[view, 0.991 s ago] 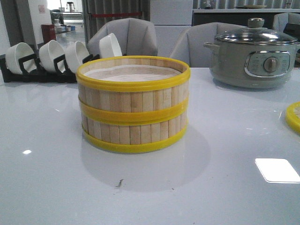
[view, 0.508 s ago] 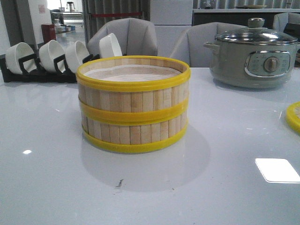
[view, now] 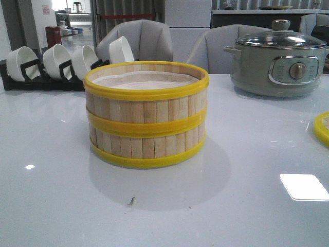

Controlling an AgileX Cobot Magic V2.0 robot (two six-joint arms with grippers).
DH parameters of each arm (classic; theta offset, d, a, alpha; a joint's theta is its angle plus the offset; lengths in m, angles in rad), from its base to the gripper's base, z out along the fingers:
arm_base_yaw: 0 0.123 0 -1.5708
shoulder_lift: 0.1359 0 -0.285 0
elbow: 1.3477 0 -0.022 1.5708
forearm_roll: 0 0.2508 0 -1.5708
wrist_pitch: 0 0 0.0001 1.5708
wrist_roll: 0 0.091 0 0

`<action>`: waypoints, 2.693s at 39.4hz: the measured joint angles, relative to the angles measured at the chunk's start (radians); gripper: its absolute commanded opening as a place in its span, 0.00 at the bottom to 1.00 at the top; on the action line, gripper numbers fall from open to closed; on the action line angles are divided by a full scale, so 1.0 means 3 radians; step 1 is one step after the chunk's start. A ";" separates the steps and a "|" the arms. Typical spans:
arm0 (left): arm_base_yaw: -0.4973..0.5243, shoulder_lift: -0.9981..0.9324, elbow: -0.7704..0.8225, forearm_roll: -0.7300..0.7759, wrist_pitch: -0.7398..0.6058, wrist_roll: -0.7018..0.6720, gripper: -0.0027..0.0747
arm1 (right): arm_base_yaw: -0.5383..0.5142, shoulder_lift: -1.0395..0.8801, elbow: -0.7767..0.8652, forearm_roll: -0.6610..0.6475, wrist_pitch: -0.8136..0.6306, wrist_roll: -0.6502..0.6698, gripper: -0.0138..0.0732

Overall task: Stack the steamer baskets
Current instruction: 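Move the right gripper over the woven bamboo lid, then grasp the lid's centre knob with the right gripper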

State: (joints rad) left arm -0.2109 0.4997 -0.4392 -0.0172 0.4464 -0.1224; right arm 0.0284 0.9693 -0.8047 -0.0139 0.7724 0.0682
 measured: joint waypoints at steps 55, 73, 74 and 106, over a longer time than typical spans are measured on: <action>0.0000 0.0000 0.0000 0.0000 0.0000 0.0000 0.15 | -0.0983 0.2947 -0.1711 -0.0093 -0.0393 0.0026 0.61; 0.0000 0.0000 0.0000 0.0000 0.0000 0.0000 0.15 | -0.1052 0.3050 -0.1712 -0.0104 -0.0546 0.0026 0.49; 0.0000 0.0000 0.0000 0.0000 0.0000 0.0000 0.15 | -0.1052 0.3065 -0.1712 -0.0104 -0.0546 0.0026 0.49; 0.0000 0.0000 0.0000 0.0000 0.0000 0.0000 0.15 | -0.1052 0.3167 -0.1741 -0.0104 -0.0603 0.0026 0.24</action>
State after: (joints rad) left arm -0.2109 0.4997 -0.4392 -0.0172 0.4464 -0.1224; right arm -0.2872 1.9196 -1.3268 -0.0452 0.5915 0.0761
